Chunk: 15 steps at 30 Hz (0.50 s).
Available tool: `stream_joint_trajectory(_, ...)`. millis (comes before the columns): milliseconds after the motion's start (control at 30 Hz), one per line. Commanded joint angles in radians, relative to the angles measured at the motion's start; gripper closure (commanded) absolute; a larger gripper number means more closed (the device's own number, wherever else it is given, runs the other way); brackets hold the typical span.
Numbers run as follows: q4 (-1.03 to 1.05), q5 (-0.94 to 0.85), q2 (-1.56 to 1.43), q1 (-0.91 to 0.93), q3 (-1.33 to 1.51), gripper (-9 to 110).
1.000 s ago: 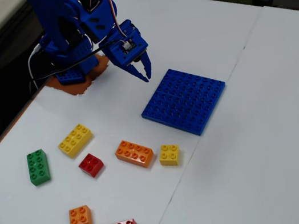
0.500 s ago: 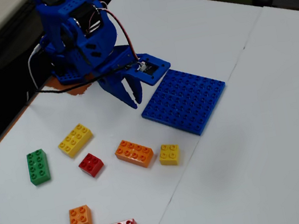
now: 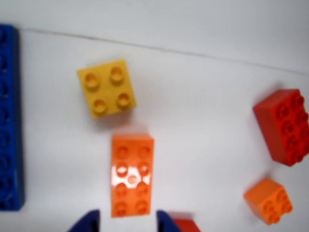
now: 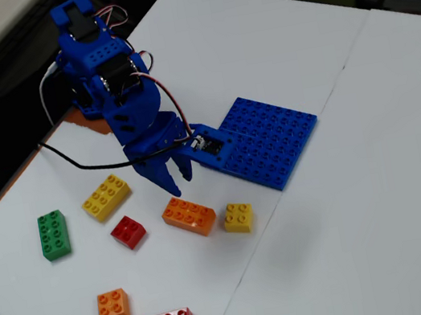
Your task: Pick up the 2x4 orange block and go up the 8x8 blue block.
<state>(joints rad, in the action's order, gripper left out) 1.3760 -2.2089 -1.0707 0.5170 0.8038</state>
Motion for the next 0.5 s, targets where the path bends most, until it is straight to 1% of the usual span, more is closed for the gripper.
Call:
stream_joint_trajectory(0, -0.006, -0.035, 0.012, 0.014, -0.075, 83)
stream_joint_trajectory(233, -0.032, -0.058, 0.066, 0.028, -0.092, 74)
stream_joint_trajectory(467, -0.055, -0.048, 0.100, 0.029, -0.094, 72)
